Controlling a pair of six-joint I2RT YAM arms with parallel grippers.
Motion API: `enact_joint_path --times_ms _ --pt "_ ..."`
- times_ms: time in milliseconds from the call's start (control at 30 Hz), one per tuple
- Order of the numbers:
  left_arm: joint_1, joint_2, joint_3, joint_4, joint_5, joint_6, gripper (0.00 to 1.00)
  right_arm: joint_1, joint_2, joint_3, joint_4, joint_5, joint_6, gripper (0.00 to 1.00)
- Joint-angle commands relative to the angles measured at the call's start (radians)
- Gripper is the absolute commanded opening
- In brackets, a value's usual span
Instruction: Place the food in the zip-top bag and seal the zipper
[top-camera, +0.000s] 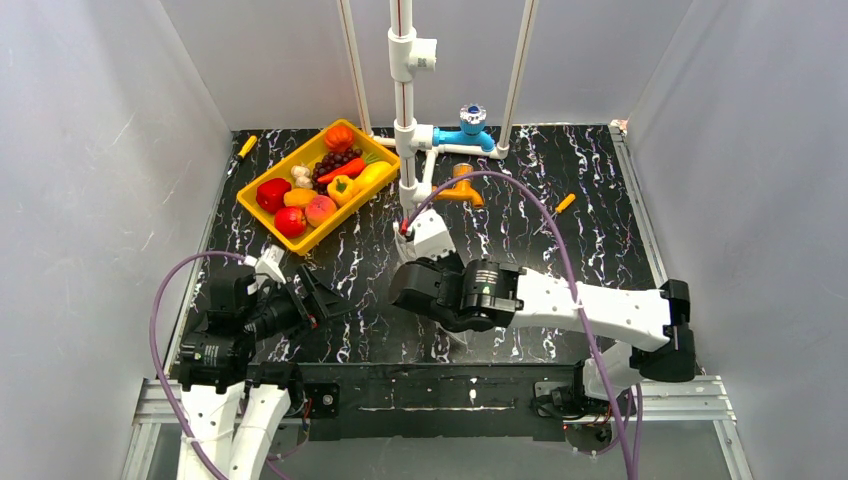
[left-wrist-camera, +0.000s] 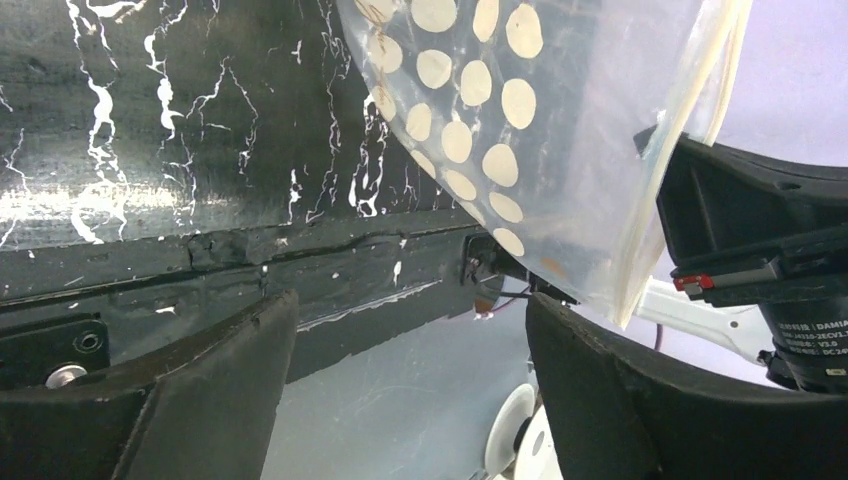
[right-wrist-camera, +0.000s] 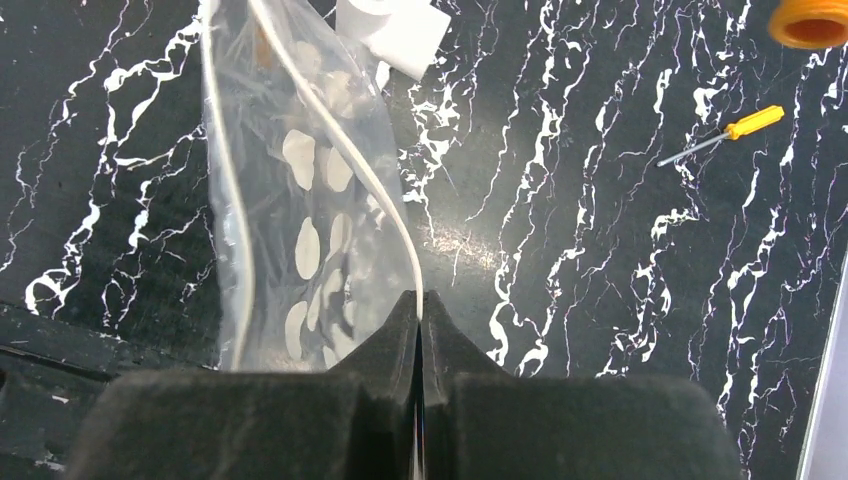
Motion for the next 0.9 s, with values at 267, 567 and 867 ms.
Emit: enact_joint_path --times_ms 267,567,867 --pt "-0.003 0.039 0.003 0.16 0.003 -0.081 0.96 0.004 -0.256 -0.195 0.015 0.004 -0.03 0.01" --pt "-0.003 0.376 0.26 -0.059 -0.438 0.239 0.98 0.004 -0.444 -0.301 0.01 0.008 -0.041 0.01" --pt "0.007 0.688 0.359 0.135 -0.643 0.378 0.98 0.002 -0.448 -0.267 -0.024 0.096 -0.086 0.01"
